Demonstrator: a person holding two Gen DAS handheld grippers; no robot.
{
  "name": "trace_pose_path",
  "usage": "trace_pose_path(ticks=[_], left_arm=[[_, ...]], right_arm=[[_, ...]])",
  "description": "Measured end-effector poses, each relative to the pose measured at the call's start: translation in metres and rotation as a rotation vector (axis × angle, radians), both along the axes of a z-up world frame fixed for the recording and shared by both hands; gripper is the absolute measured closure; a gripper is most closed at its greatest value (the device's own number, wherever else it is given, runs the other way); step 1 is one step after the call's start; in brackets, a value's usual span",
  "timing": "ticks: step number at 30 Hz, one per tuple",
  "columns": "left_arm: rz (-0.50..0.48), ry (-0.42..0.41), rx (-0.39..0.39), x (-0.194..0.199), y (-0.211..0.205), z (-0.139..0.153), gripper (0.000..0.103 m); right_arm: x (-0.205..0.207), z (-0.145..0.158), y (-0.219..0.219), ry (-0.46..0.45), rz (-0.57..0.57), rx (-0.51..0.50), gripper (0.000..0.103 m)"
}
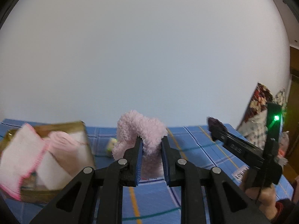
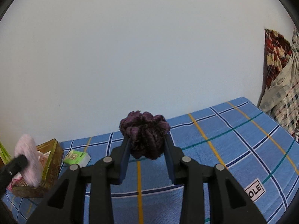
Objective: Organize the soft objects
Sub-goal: 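Carry the plush toy with the left tool while the right tool carries the scrunchie over the tray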
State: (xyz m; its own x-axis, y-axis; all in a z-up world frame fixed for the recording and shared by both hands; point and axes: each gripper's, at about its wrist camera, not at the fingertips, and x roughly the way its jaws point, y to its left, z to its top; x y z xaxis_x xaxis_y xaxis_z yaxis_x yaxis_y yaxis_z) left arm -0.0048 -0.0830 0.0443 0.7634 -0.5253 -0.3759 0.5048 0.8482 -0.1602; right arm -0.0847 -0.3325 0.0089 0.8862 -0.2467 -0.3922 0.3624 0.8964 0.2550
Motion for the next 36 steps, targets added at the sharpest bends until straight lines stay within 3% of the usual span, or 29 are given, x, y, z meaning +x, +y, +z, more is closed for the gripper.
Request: trace_pose_path(ticks=[17, 26, 36], left_arm=[[0.072, -0.006, 0.128, 0.005, 0.015, -0.014, 0.082], [0.09, -0.034, 0.142, 0.0, 0.035, -0.007, 0.082], [0.118, -0.037, 0.112, 0.002, 0.061, -0.002, 0.082]], right_arm=[[-0.006, -0.006, 0.04, 0.01, -0.008, -0.126, 0.068], [-0.015, -0.005, 0.073, 0.007, -0.024, -0.214, 0.068], [-0.022, -0.005, 0.108, 0.004, 0.004, -0.241, 0.068]])
